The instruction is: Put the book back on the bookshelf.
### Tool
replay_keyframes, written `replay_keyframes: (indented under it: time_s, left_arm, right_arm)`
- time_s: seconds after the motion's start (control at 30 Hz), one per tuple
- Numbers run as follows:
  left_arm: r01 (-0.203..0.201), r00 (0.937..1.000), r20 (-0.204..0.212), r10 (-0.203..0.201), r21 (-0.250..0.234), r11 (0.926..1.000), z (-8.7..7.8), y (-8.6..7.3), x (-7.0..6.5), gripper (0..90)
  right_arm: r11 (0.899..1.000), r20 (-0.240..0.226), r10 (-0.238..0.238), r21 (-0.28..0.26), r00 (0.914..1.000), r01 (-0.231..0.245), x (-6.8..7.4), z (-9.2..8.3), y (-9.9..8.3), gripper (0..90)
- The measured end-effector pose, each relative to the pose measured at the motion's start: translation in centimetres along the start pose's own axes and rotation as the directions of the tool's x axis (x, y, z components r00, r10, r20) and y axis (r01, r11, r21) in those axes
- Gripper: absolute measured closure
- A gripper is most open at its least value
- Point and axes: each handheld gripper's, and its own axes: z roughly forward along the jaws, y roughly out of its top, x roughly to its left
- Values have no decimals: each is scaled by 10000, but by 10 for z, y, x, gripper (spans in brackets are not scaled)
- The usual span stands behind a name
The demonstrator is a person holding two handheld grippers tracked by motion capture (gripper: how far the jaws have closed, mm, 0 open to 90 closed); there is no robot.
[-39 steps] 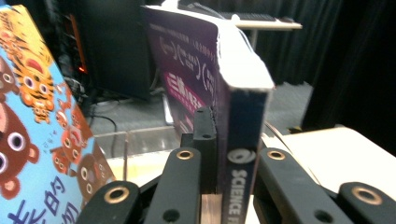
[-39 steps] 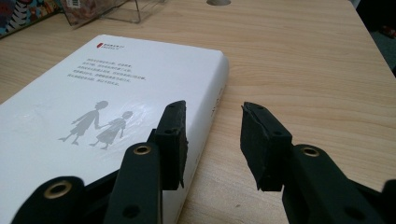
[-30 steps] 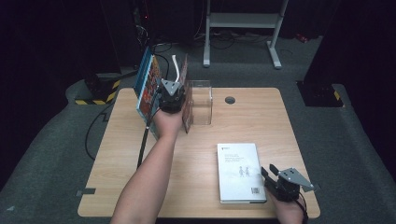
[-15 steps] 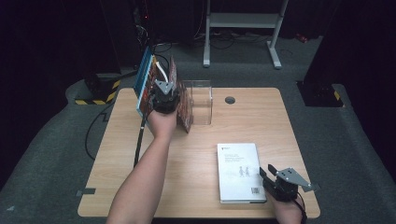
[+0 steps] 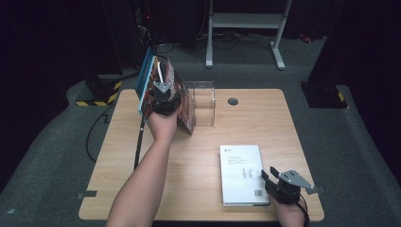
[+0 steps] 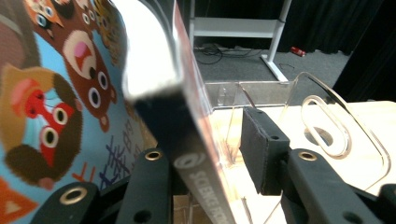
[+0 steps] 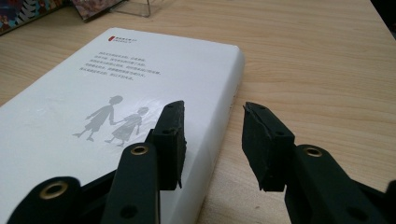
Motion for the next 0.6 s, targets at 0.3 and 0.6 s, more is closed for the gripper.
replay_keyframes:
  time_s: [0.3, 0.6]
  left_arm:
    - [20, 9994, -332, -30, -306, 9995, -8, 3, -2, 568]
    - [-19, 9992, -409, 13, -159, 9999, -7, 2, -2, 509]
  right_arm:
    - [9999, -35, -128, -19, 9999, 128, 2, 0, 1, 586]
    - [9999, 2, -143, -26, 9999, 143, 3, 0, 1, 580]
